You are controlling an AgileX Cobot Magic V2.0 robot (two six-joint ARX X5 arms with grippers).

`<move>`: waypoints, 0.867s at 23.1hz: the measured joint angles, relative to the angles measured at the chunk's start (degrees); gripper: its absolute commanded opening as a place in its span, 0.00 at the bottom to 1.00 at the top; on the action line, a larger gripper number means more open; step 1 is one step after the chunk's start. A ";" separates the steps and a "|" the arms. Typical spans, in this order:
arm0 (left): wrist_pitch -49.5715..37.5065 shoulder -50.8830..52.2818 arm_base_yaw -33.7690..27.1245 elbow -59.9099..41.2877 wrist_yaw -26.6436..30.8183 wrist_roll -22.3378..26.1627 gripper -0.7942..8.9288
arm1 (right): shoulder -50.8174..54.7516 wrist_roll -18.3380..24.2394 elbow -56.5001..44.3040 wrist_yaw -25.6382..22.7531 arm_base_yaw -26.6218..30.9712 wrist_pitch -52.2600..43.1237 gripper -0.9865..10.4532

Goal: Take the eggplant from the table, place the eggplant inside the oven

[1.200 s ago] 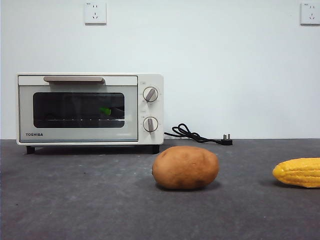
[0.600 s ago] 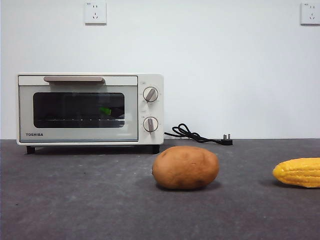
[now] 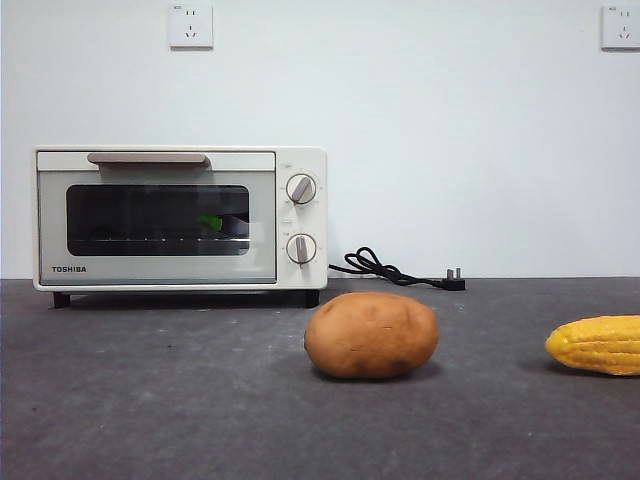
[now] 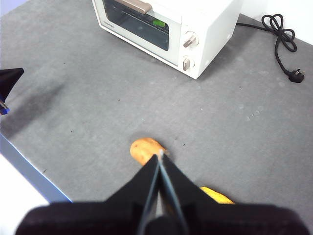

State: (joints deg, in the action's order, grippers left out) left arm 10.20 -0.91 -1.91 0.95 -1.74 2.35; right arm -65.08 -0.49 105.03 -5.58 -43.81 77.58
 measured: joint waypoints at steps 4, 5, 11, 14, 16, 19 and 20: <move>0.00 0.00 0.00 0.00 -0.02 -0.02 0.08 | 0.00 0.00 0.00 0.00 0.00 0.00 0.09; 0.00 0.00 0.00 0.00 -0.02 -0.02 0.08 | 0.00 0.09 0.00 -0.26 0.26 0.00 0.09; -0.02 0.00 0.00 0.00 -0.15 -0.02 0.08 | 5.64 2.71 -0.26 4.79 15.65 -6.36 0.09; -0.02 0.00 0.00 0.00 -0.17 -0.02 0.08 | 12.28 2.67 -0.26 12.96 26.58 -12.44 0.09; -0.02 0.00 0.00 0.00 -0.15 -0.02 0.08 | 16.74 3.65 -0.26 10.99 32.37 -12.87 0.09; -0.02 0.00 0.00 0.00 -0.15 0.00 0.08 | 21.24 5.77 -0.26 9.44 36.59 -12.90 0.09; -0.02 0.00 0.00 0.00 -0.17 -0.02 0.08 | 22.47 6.27 -0.28 9.38 37.62 -12.94 0.09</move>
State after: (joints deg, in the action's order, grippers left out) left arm 10.17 -0.91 -1.91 0.95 -1.91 2.33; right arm -42.61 5.78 104.75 3.79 -6.20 64.64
